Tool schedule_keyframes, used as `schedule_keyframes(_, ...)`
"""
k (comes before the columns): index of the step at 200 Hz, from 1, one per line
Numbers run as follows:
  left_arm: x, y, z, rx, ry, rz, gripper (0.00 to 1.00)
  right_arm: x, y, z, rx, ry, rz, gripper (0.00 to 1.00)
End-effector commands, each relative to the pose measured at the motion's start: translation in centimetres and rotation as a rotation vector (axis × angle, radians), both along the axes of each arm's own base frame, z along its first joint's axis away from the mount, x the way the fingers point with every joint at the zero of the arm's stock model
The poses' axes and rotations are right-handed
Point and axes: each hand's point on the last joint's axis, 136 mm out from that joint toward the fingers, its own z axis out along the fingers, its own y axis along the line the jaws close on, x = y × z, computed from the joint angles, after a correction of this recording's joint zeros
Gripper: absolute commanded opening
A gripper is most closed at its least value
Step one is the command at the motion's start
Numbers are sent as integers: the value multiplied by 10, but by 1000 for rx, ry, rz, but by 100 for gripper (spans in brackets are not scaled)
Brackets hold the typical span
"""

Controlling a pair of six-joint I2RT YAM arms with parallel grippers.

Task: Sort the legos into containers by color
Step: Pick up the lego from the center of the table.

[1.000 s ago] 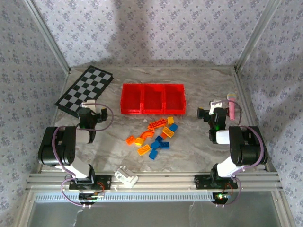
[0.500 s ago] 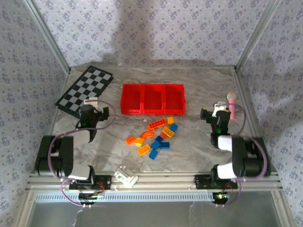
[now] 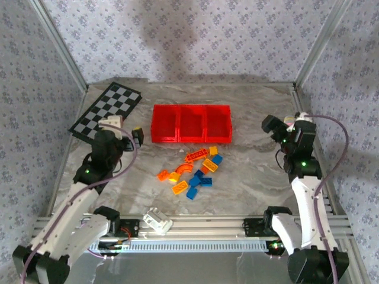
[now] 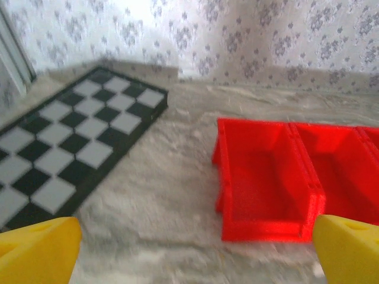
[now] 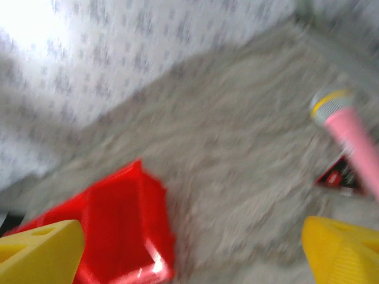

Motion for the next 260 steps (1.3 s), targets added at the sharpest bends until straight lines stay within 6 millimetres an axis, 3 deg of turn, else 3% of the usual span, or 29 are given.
schedule_keyframes(1,-46,4,-34,-120,212,14,100,-34,58,-53,171,338,161,94)
schedule_keyframes(40,-95,13,-51,-243,302,46,100,-41,123,-79,-43,547,339,91)
schedule_keyframes(77,-102,7,-45,-289,267,4,100,-25,167,-113,-144,658,421,79)
schedule_keyframes(99,-101,8,-45,-273,271,3,100,-17,182,-134,-222,721,452,71)
schedule_keyframes(111,-101,8,-45,-269,275,4,100,-6,192,-133,-262,718,473,68)
schedule_keyframes(184,-99,7,-50,-275,278,9,100,19,195,-168,-447,822,443,63)
schedule_keyframes(260,-98,8,-53,-279,284,23,100,26,197,-188,-490,861,444,59)
